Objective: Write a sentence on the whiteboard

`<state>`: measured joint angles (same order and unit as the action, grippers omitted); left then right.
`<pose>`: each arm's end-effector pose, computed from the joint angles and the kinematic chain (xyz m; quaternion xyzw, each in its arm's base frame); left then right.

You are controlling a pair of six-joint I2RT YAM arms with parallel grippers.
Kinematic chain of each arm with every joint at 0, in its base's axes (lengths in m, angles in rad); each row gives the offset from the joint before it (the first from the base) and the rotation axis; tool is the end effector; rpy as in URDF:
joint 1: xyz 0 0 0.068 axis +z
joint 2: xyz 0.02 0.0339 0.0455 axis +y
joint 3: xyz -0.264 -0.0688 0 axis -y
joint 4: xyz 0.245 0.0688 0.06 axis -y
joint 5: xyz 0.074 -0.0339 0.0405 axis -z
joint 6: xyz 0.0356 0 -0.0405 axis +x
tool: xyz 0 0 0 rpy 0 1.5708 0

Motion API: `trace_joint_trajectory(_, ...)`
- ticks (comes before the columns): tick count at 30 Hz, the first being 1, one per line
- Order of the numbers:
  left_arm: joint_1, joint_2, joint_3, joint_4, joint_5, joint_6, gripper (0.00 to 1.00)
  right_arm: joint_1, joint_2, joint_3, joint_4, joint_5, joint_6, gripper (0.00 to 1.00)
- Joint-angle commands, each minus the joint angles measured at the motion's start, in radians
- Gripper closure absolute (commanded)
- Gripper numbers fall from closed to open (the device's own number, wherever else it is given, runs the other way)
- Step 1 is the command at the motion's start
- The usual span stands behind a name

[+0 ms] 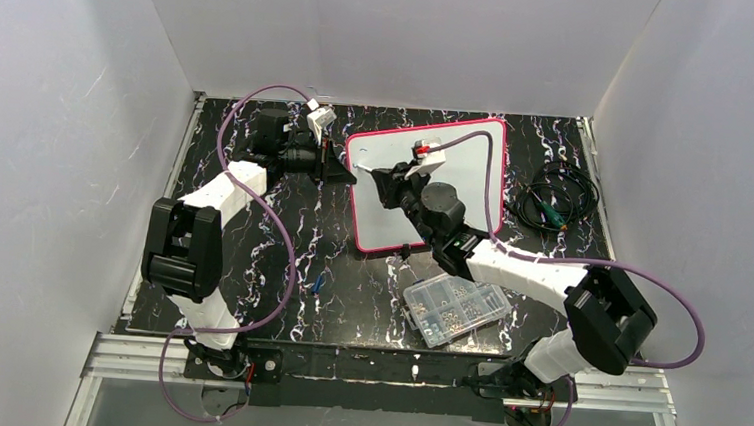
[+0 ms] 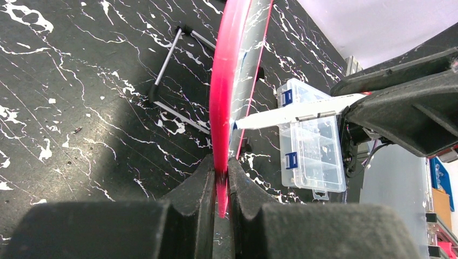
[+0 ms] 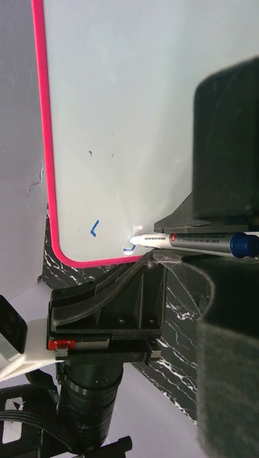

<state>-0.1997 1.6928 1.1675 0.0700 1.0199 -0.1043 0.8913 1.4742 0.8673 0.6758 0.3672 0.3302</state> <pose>0.3639 -0.1046 0.2639 0.2934 0.7273 -0.4793 0.3939 0.2217 0.2541 0.2932 -0.0575 0.6816 0.3101 0.6603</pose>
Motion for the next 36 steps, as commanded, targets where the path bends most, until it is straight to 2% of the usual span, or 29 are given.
trace_joint_trajectory(1,-0.009,-0.071,-0.007,-0.007,0.02,0.018,1.0,-0.005,-0.036,-0.008,-0.002,0.076,-0.041,0.99)
trace_joint_trajectory(5,-0.009,-0.073,-0.006,-0.007,0.019,0.017,1.0,-0.005,-0.046,-0.009,0.001,0.065,-0.046,0.99)
trace_joint_trajectory(13,-0.009,-0.075,-0.006,-0.007,0.019,0.015,1.0,-0.005,-0.093,-0.017,0.086,-0.077,-0.036,0.99)
trace_joint_trajectory(25,-0.009,-0.073,-0.007,-0.007,0.02,0.017,1.0,-0.005,-0.032,0.025,0.147,0.029,-0.074,0.99)
trace_joint_trajectory(36,-0.009,-0.067,-0.006,-0.007,0.022,0.017,1.0,-0.005,-0.003,0.039,0.174,0.058,-0.094,0.99)
